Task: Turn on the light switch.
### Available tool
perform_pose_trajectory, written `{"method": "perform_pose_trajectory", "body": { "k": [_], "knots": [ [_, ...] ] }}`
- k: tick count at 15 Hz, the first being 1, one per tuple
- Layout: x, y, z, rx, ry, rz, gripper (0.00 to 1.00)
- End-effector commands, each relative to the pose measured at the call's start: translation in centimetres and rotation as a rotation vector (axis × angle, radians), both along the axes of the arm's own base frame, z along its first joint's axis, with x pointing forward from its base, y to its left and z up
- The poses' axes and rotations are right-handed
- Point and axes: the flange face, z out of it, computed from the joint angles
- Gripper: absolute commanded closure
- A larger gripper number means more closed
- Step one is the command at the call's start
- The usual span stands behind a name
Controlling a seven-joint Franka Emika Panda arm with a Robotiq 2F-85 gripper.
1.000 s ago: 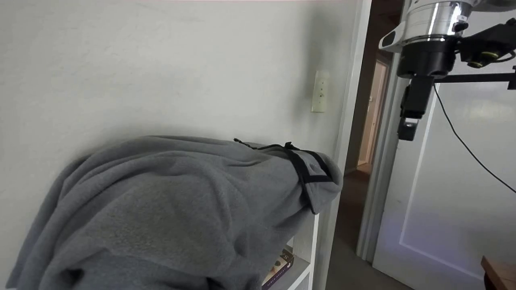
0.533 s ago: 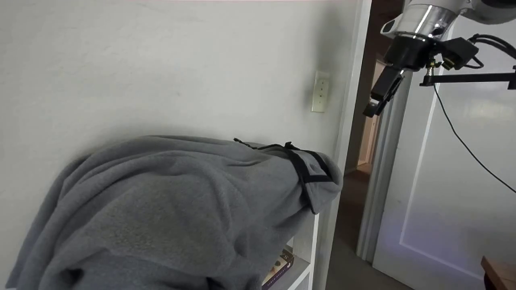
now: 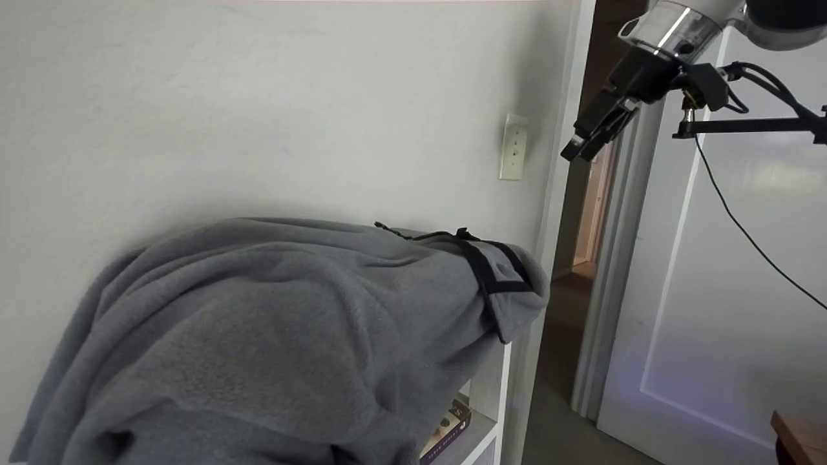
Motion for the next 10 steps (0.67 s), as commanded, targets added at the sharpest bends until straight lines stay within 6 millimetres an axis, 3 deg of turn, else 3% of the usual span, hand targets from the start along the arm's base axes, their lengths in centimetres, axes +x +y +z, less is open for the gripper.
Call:
{"method": "perform_pose_trajectory", "body": {
  "k": [1,10],
  "knots": [
    [1.4,-1.1,0.4,-0.013,-0.029,-0.023,0.0],
    [5.2,-3.7,1.4,-0.007,-0.036,-0.107,0.0]
  ]
}}
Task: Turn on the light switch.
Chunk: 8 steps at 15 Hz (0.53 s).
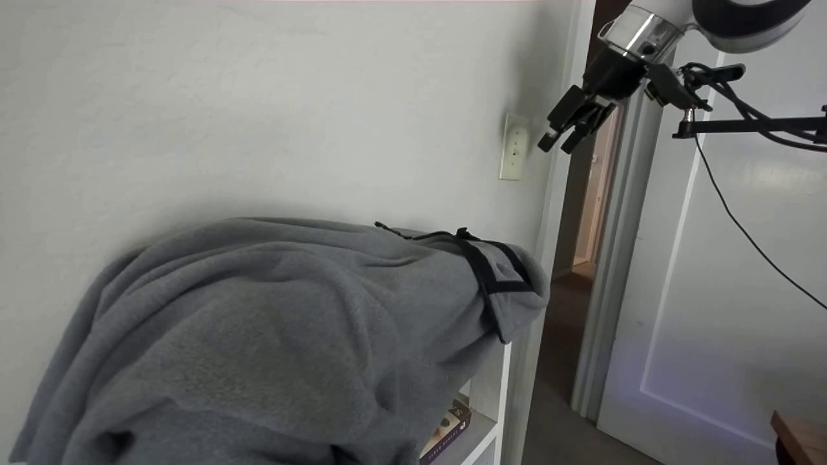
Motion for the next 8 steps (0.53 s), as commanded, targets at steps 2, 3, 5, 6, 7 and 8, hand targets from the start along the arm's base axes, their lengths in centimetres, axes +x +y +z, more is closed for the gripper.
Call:
{"method": "perform_pose_trajectory", "body": {
  "k": [2,3,5,6,7,8],
  "knots": [
    [2.2,-1.4,0.1,0.001,0.006,-0.053,0.0],
    [2.5,-1.5,-0.1,0.006,0.01,-0.057,0.0],
    [3.1,-1.7,-0.3,0.013,0.011,-0.064,0.15],
    [3.4,-1.8,-0.3,0.015,0.009,-0.067,0.21],
    [3.7,-2.0,-0.3,0.02,0.007,-0.069,0.32],
    [3.9,-2.1,-0.2,0.019,0.007,-0.074,0.35]
  ]
}}
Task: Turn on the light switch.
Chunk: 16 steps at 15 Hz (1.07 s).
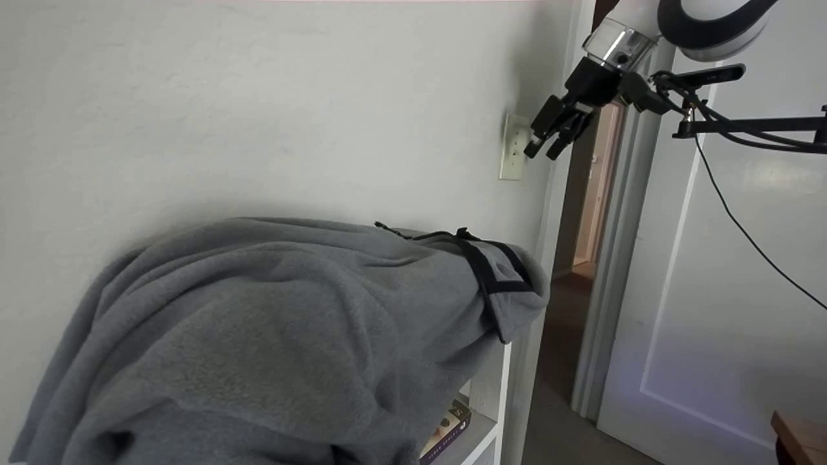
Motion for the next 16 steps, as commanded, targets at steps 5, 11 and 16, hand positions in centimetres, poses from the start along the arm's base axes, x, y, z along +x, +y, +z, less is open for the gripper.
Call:
{"method": "perform_pose_trajectory", "body": {
  "k": [5,11,16],
  "knots": [
    [2.2,-0.9,0.6,0.0,-0.012,-0.038,0.55],
    [3.1,-1.3,0.8,-0.001,-0.022,-0.033,0.44],
    [3.6,-1.2,0.6,0.005,-0.016,-0.031,0.62]
  ]
}}
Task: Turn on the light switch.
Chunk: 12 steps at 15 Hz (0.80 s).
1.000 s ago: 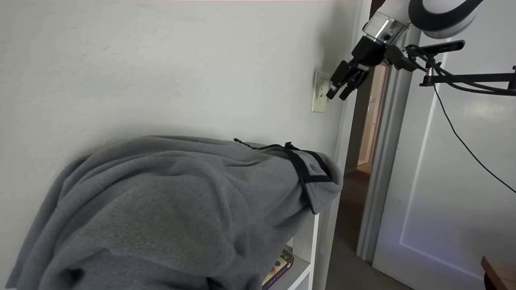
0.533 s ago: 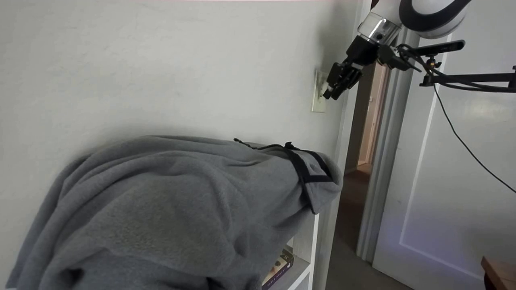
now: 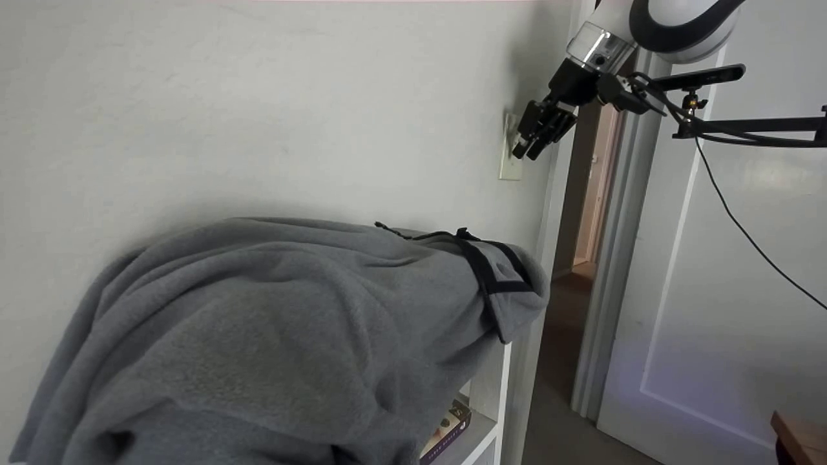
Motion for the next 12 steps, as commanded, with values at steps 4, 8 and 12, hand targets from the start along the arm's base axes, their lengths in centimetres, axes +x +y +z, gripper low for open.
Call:
{"method": "perform_pose_trajectory", "body": {
  "k": [4,8,12],
  "knots": [
    [1.1,0.1,0.2,-0.007,-0.004,-0.004,0.94],
    [0.9,0.2,0.6,-0.011,-0.003,-0.009,0.94],
    [0.3,0.3,1.5,-0.011,0.002,-0.019,0.94]
  ]
}}
